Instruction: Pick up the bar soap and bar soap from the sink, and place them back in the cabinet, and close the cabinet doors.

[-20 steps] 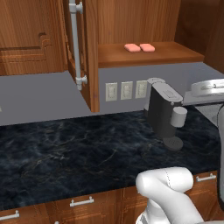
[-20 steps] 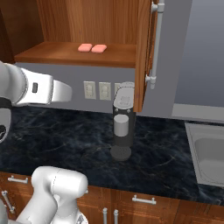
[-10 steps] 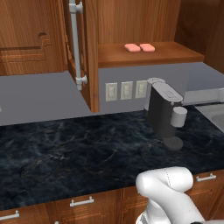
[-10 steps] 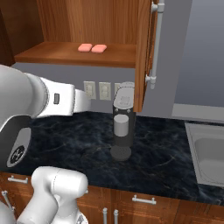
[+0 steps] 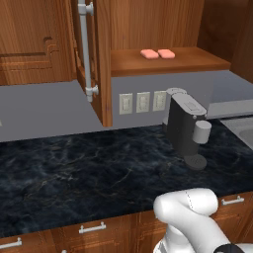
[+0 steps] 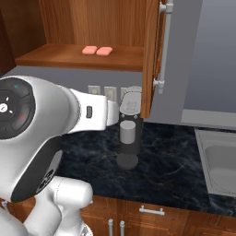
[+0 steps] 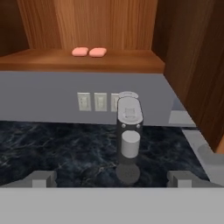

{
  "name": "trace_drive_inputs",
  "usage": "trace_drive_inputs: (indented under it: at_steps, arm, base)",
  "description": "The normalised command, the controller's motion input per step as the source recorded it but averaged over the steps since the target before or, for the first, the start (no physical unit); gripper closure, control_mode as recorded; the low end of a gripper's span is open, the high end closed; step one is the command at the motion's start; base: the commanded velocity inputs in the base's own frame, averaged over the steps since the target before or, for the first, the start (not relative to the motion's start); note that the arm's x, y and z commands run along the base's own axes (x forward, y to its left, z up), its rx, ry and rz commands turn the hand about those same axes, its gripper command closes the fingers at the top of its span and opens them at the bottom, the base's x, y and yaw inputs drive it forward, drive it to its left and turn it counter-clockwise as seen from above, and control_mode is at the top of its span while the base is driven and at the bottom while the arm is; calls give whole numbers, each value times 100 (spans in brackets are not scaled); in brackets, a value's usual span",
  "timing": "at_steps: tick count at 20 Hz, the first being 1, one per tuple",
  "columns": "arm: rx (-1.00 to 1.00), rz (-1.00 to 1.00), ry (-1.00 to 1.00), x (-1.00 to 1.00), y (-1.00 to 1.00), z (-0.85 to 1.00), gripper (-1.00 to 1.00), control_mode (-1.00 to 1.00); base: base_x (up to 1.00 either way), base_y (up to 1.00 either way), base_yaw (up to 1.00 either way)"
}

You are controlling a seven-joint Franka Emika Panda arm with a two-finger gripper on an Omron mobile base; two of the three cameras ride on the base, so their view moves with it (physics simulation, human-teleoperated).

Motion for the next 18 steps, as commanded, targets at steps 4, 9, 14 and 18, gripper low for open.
trace_drive_inputs:
  at_steps: [4,9,14,18]
  arm:
    - [0,3,0,-4,-34,0,-100,-100]
    - [0,3,-4,0,-37,0,-100,-100]
    - [0,3,-12,0,-33,0,-100,-100]
    - [-1,3,-13,0,-23,-2,-100,-100]
  base:
    - [0,0,0]
    - [0,0,0]
    - [0,0,0]
    - [0,0,0]
